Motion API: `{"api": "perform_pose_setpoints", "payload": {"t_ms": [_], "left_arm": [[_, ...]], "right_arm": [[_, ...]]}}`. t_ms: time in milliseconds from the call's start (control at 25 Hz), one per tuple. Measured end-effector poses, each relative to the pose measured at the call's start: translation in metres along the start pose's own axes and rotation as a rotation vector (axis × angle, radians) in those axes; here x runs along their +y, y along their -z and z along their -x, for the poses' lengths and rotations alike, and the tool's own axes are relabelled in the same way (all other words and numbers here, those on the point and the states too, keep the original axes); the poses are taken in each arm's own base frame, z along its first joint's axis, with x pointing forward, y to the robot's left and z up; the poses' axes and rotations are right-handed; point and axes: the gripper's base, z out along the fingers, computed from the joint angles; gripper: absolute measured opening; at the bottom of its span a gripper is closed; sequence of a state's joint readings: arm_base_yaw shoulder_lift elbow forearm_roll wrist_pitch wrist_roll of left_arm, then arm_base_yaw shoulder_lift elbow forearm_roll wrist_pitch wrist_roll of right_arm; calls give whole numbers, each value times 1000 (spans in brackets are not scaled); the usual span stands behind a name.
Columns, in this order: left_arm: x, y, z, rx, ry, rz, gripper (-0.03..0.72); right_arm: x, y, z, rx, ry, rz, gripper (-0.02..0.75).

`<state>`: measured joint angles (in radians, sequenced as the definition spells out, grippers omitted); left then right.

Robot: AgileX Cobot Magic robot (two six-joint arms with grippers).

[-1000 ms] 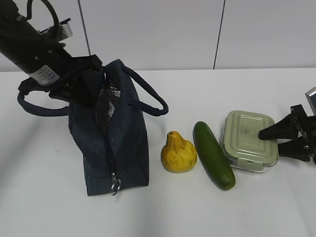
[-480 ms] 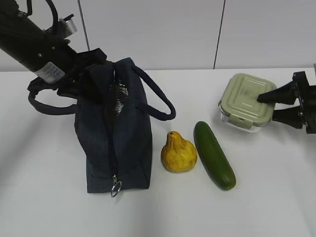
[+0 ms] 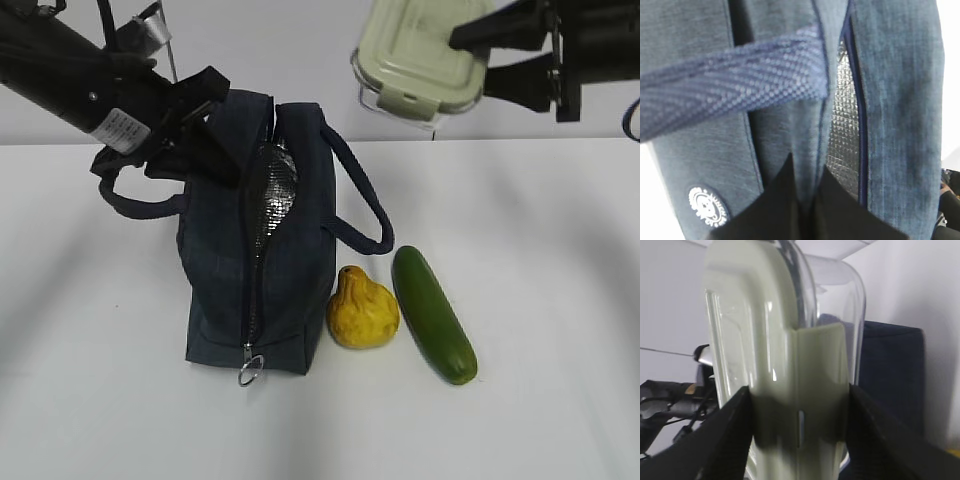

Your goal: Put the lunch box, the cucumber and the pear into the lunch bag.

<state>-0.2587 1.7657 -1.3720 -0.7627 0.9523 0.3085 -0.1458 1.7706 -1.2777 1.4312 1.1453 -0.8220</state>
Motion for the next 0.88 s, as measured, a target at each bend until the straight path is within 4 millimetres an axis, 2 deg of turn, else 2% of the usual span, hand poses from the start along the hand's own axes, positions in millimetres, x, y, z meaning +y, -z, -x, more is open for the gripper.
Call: {"api": "perform_pose_setpoints", "payload": {"t_ms": [80,160,320,600,720,880], "left_arm": [[-1,0,1,-7,-1,-10,0],[-2,0,1,-11,-3,-19,0],[-3,0,2,-17,-2,-31,0],[-3,0,2,-18,-3,-32,-1],[-3,0,2,-19,-3,-33,-1],[-3,0,2,-19,-3,-34,-1]], "right_arm": [[24,-11,4,26,28,45,399],[38,-22,2,64,45,66,399],[52,-40,-9,144,60,76,399],[56,-57,-25,245,95,51,399],[49,-63,-28,269,81,38,398],[29,-71,-33,328,37,-24,398]]}}
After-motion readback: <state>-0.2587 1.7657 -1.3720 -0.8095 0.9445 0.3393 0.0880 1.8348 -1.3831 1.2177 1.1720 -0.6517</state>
